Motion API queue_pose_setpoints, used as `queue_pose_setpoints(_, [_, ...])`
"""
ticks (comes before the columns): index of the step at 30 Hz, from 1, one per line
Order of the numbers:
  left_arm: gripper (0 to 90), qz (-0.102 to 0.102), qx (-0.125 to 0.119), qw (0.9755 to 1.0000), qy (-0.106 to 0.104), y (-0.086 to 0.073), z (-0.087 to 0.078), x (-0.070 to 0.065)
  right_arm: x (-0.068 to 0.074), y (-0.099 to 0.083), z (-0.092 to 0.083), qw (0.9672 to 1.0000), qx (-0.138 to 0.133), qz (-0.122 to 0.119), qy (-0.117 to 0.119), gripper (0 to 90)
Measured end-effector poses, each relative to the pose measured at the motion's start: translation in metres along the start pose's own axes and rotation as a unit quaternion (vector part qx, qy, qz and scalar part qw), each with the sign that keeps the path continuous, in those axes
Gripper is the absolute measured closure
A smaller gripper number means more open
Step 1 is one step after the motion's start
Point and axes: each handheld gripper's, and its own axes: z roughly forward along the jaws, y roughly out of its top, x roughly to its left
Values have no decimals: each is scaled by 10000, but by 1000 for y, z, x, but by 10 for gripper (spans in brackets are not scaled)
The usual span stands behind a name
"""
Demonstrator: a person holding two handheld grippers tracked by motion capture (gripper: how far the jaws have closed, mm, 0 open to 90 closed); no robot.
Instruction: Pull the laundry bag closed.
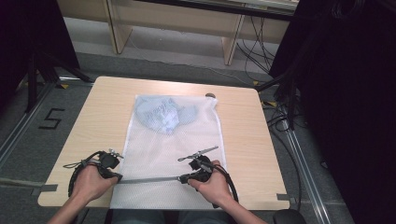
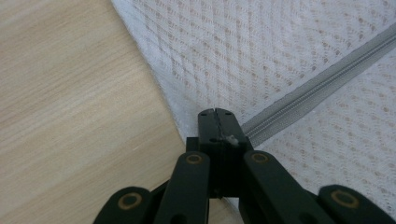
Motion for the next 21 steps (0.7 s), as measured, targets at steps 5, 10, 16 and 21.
queue_pose_setpoints(5, [900,-11,-3,10000,2,0,0,0,-2,-1,0,10000,-17,-32,-12,871])
queue_pose_setpoints(10, [900,6,16,10000,-22,0,0,0,-1,-2,-2,10000,34,89,-30,871])
queue_pose_setpoints(16, [900,-17,9,10000,2,0,0,-1,-4,-4,-5,9999,74,92,-62,871])
queue_pose_setpoints(21, [900,-1,24,10000,-61,1,0,0,-6,-5,-8,9998,55,109,-132,871])
